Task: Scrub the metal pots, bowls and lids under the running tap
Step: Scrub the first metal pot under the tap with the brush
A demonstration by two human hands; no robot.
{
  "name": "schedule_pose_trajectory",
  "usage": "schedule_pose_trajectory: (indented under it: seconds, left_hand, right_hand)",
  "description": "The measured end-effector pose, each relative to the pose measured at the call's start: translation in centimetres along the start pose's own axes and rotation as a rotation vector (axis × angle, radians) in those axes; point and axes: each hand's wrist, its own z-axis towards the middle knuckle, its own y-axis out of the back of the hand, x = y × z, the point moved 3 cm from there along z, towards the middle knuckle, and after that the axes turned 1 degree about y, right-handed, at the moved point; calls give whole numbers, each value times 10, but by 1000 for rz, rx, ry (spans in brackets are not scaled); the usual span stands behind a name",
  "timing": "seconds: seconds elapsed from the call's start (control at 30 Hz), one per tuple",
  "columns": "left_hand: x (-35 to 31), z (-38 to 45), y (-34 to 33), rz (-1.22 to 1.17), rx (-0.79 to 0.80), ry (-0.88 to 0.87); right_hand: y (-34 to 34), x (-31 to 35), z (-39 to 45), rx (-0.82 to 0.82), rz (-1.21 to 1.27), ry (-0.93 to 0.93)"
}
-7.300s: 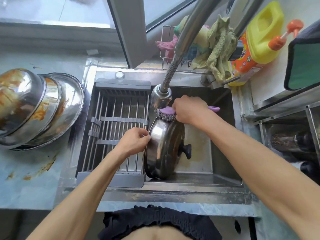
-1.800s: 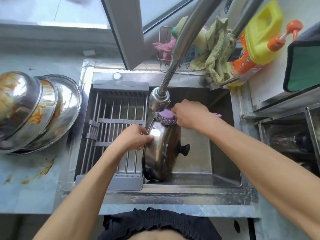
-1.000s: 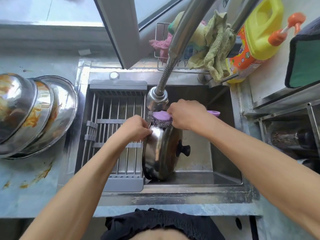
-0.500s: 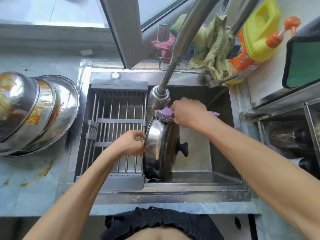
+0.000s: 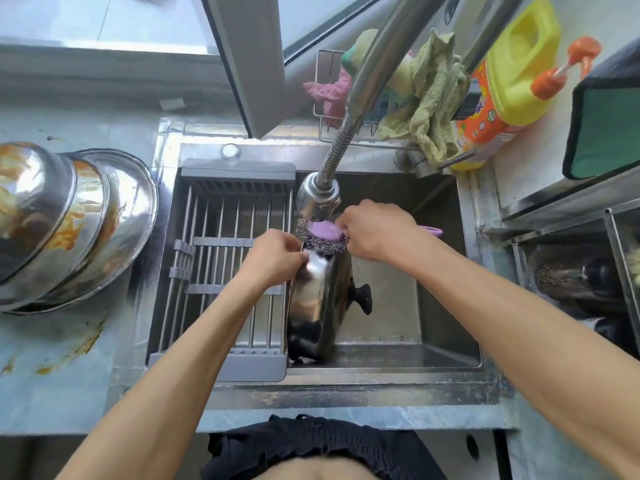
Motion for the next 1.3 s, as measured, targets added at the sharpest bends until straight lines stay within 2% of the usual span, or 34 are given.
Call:
schedule_pose_trajectory:
  seconds: [0.1, 0.17, 0.3, 0.43, 0.5, 0.6, 0.67, 0.77, 0.83, 0.93, 1.0, 1.13, 1.17, 1.27, 1.3]
  left_hand:
    - [7, -7, 3, 248, 64, 18]
    - [17, -11, 1, 315, 147, 80]
    - [27, -4, 2, 23, 127, 153]
    - [34, -18, -9, -8, 292, 166]
    - [31, -17, -8, -84, 227, 145]
    - [15, -1, 0, -149, -16, 74]
    - [5, 0, -1, -4, -19, 52]
    - [7, -12, -1, 296, 118, 64]
    - [13, -14, -2, 341, 194, 107]
    - [15, -12, -5, 139, 123, 116]
    - [21, -17, -7, 55, 84, 122]
    - [34, -30, -11, 14, 288, 144]
    - [32, -26, -9, -32, 268, 134]
    - [22, -7, -8, -254, 67, 121]
    - [19, -4, -10, -234, 32, 105]
  right_hand:
    - [4, 2, 9, -19, 3, -21]
    - [4, 12, 10, -29, -10, 4]
    - [1, 26, 11, -56, -24, 65]
    - [6, 1, 22, -7, -26, -14]
    - [5, -4, 19, 3, -37, 8]
    - [1, 0, 12, 7, -33, 55]
    - [2, -4, 16, 14, -34, 29]
    - [4, -9, 25, 34, -11, -15]
    - [3, -1, 23, 18, -9, 34]
    - [2, 18, 14, -21, -54, 143]
    - [2, 15, 20, -12, -33, 119]
    - [6, -3, 31, 25, -51, 25]
    - [6, -1, 29, 28, -51, 49]
    - [4, 8, 19, 26, -80, 127]
    - [3, 6, 20, 24, -81, 124]
